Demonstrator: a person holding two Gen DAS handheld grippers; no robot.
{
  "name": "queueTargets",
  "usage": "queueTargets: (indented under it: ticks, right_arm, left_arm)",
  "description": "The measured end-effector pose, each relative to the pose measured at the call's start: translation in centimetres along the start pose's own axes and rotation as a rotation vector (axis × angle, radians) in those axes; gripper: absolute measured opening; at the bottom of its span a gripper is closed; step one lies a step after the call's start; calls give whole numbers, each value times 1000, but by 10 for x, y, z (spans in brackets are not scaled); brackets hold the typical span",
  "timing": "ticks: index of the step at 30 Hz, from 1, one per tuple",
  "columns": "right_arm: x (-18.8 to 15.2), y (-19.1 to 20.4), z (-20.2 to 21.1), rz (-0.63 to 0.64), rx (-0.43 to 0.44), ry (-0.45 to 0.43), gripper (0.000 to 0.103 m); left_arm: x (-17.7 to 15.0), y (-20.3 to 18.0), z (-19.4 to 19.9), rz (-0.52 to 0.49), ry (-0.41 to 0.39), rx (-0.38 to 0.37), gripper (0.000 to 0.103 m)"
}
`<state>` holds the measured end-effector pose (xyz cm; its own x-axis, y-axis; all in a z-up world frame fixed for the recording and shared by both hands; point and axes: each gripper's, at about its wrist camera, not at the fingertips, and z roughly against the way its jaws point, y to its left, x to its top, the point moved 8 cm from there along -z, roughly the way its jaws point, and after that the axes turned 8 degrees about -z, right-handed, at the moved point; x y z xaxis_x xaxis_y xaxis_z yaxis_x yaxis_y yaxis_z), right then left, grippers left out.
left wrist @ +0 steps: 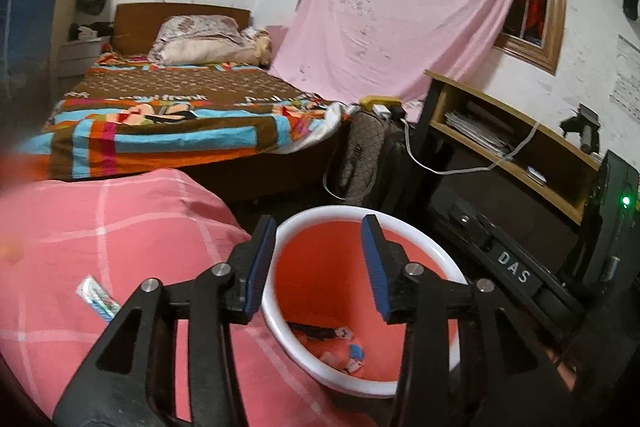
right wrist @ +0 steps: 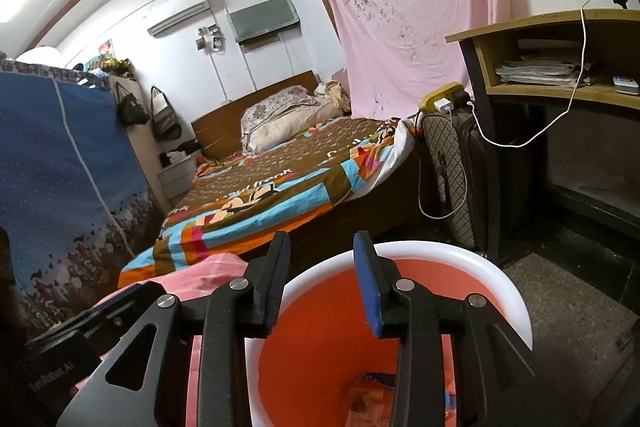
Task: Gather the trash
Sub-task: 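Move both open tools back over the yellow piece and remaining tube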
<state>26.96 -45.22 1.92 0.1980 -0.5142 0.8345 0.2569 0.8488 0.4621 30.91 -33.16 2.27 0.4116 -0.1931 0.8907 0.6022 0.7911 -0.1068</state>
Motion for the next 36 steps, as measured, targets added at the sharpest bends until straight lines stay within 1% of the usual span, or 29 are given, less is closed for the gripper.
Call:
queueTargets:
  ticks: [2, 3, 5, 8, 9, 10, 11, 12, 13, 14, 15, 18, 20, 25, 30, 36]
  right_arm:
    - [1, 0, 0, 1, 0, -6, 40]
    - [2, 0, 1, 1, 4, -13, 46]
    - [5, 2, 3, 3, 15, -32, 47]
    - [9, 7, 5, 22, 22, -55, 48]
    - [10, 9, 6, 27, 26, -62, 53]
    - [11, 12, 7, 30, 31, -71, 65]
    - [11, 15, 8, 33, 37, -80, 74]
    - [11, 18, 9, 34, 44, -92, 83]
    - [12, 20, 11, 35, 52, -104, 85]
    - [13, 24, 12, 38, 63, -114, 86]
    - [14, 28, 12, 43, 74, -120, 88]
    - [14, 39, 12, 57, 97, -139, 103]
    - [14, 48, 15, 62, 120, -165, 103]
    - [12, 74, 24, 87, 199, -222, 103]
    - [3, 110, 35, 159, 281, -280, 103]
    - [-11, 148, 42, 215, 364, -295, 103]
  left_arm:
    - [3, 6, 4, 9, -16, 26, 33]
    - [4, 9, 7, 12, -25, 42, 35]
    - [7, 15, 11, 16, -40, 65, 40]
    - [11, 25, 19, 22, -62, 102, 52]
    - [12, 27, 22, 22, -66, 116, 57]
    - [13, 33, 27, 21, -79, 144, 63]
    - [13, 37, 31, 20, -88, 165, 67]
    - [14, 41, 34, 19, -97, 189, 73]
    - [14, 45, 39, 19, -106, 213, 81]
    - [14, 49, 42, 20, -114, 234, 85]
    - [14, 55, 48, 19, -129, 270, 92]
    - [15, 70, 62, 8, -167, 341, 91]
    - [14, 80, 70, -4, -170, 380, 91]
    - [12, 101, 92, 7, -197, 445, 91]
    - [10, 120, 115, 4, -237, 506, 91]
    - [-4, 145, 148, 9, -281, 571, 91]
